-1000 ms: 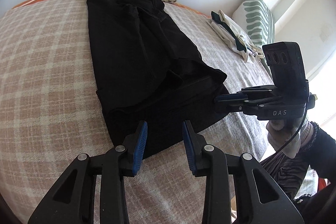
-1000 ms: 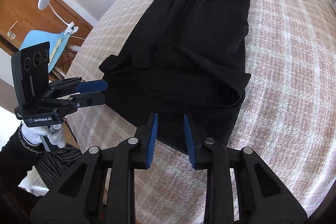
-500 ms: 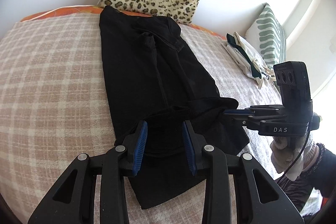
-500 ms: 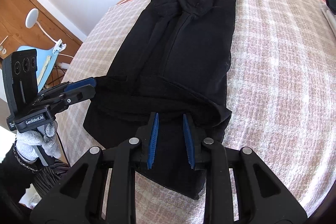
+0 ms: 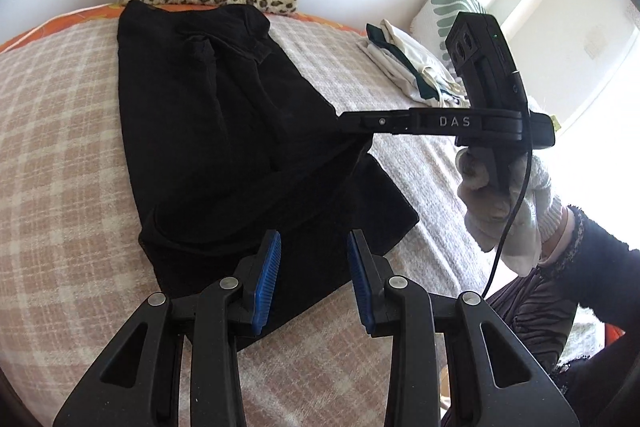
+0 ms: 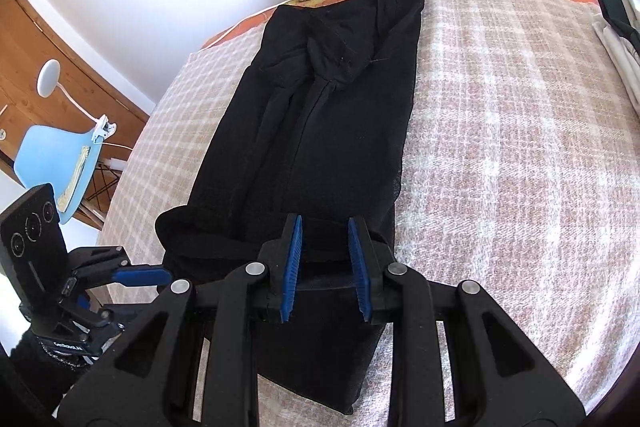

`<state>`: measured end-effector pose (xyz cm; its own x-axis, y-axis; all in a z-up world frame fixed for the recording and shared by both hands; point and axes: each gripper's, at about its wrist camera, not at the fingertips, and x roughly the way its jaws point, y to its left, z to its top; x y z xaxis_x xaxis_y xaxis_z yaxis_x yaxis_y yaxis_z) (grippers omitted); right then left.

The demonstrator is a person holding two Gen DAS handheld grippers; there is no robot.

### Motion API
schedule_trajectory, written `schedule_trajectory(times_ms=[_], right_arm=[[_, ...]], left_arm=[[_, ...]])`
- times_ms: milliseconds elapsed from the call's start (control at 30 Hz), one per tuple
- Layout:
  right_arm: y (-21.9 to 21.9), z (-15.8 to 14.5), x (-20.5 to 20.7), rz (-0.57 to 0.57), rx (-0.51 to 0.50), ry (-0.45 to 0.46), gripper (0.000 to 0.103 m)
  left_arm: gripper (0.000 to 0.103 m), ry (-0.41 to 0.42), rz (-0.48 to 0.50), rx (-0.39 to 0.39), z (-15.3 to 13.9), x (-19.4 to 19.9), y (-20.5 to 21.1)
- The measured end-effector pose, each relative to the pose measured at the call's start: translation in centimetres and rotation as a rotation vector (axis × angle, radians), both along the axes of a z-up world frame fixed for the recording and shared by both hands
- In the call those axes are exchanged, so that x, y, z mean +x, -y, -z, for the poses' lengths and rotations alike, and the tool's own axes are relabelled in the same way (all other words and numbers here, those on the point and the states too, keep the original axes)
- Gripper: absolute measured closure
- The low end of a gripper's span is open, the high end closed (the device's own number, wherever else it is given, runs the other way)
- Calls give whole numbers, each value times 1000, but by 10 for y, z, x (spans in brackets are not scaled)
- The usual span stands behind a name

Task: Fold small clothes
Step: 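Move both open tools over the folded shirt toward its collar end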

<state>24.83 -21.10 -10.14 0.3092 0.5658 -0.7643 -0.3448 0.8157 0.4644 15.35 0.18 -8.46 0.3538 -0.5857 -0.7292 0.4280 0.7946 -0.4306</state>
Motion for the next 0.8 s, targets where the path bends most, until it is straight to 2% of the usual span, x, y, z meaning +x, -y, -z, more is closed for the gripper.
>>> schedule_trajectory(times_ms=[67,200,300,400,533,600,700,800], right_arm=[[4,3,2,12,7,-15,77],[9,2,0,5,27,-23,77],[8,-5,-6,-48,79,-26,77],[-3,-11,-17,-170,116,-30,77],[-24,1,-25,-247,47,-36,77],[-30,10,-20,-224,3,-40,77],[-25,17,-6,-128,-56,-24,77],[-12,11,4,-48,-71,9,77]], left_arm=[[72,-31,8,32,10,3,3],[72,25,-25,124,10,7,8],[72,34,-63,112,8,15,4],[72,46,-100,121,7,22,-1],[72,59,-143,115,7,29,-8],[72,78,-165,132,6,32,-9],[72,92,-210,136,6,37,-17],[72,89,-258,123,4,41,-26]])
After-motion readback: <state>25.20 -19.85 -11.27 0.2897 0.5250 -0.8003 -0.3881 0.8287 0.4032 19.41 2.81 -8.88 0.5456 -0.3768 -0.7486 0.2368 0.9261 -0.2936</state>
